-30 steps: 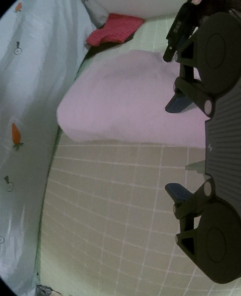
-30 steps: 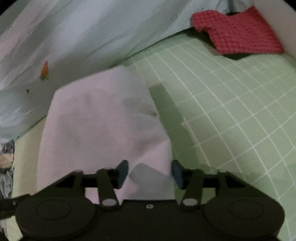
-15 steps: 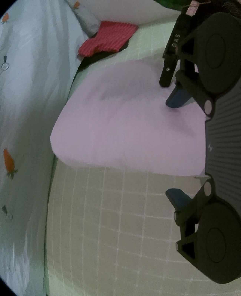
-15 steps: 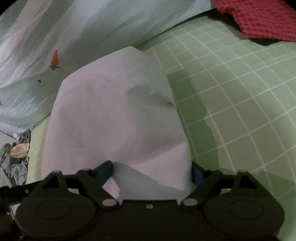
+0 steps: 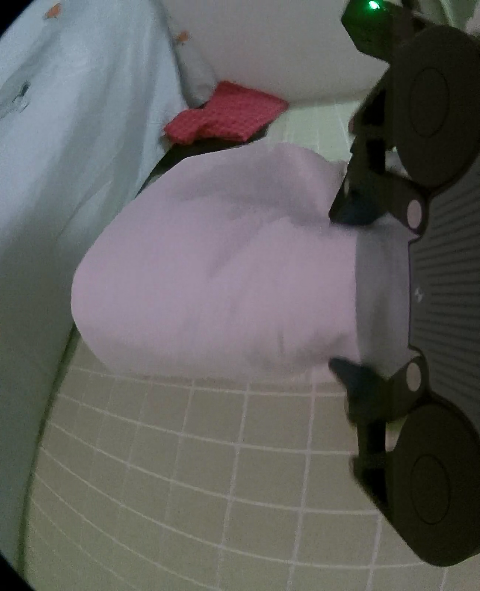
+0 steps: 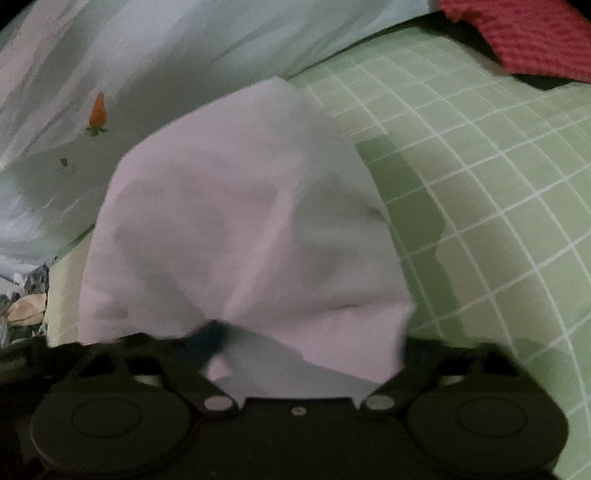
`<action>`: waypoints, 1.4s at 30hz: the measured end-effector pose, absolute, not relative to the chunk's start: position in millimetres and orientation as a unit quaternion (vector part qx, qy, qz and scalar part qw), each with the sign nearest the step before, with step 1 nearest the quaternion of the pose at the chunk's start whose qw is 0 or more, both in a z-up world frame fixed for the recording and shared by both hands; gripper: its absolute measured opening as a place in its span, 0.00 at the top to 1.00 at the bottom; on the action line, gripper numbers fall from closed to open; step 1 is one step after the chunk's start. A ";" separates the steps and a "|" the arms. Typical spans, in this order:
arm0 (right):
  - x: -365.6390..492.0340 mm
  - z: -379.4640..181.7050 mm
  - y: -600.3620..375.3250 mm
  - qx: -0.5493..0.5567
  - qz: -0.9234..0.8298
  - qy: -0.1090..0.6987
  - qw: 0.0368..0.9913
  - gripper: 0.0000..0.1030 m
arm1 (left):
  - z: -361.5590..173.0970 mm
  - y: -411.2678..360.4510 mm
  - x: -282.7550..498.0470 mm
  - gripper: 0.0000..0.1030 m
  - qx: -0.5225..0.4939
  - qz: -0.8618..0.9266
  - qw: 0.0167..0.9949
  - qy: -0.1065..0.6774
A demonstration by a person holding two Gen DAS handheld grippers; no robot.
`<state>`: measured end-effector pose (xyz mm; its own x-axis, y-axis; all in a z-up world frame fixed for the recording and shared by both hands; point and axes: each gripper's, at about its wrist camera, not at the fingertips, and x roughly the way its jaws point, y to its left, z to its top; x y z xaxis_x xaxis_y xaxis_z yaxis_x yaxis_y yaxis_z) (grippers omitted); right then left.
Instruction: Fold clothes
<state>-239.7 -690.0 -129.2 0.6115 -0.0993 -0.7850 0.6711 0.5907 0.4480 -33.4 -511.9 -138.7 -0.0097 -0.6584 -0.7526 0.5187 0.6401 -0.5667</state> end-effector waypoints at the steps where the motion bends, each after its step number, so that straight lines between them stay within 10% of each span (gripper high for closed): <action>1: -246.3 -128.0 -690.2 0.397 -0.244 0.361 0.808 0.66 | -135.7 -513.7 -36.8 0.45 -0.054 -0.424 0.703 0.568; 12: -340.9 -83.3 -709.1 0.481 -0.321 0.233 0.782 0.80 | -81.8 -579.5 -77.6 0.55 -0.039 -0.509 0.676 0.531; 27: -427.8 34.3 -939.3 0.311 -0.415 0.204 0.830 0.80 | -26.0 -846.7 -150.3 0.54 -0.117 -0.596 0.642 0.468; 29: -419.6 43.3 -977.5 0.266 -0.428 0.215 0.837 0.77 | -25.9 -887.5 -149.3 0.44 -0.131 -0.585 0.655 0.461; 32: -391.4 33.8 -1024.8 0.167 -0.471 0.260 0.826 0.41 | -32.4 -942.5 -151.4 0.31 -0.046 -0.546 0.715 0.435; 42: -390.3 -33.7 -1044.6 0.200 -0.473 0.287 0.809 0.19 | -60.7 -925.3 -145.9 0.19 0.057 -0.503 0.763 0.402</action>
<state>-390.3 -1044.6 -33.7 0.3883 -0.6507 -0.6526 0.8795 0.4730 0.0518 -145.9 -925.3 -60.7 0.1710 -0.7214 -0.6711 0.8133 0.4878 -0.3170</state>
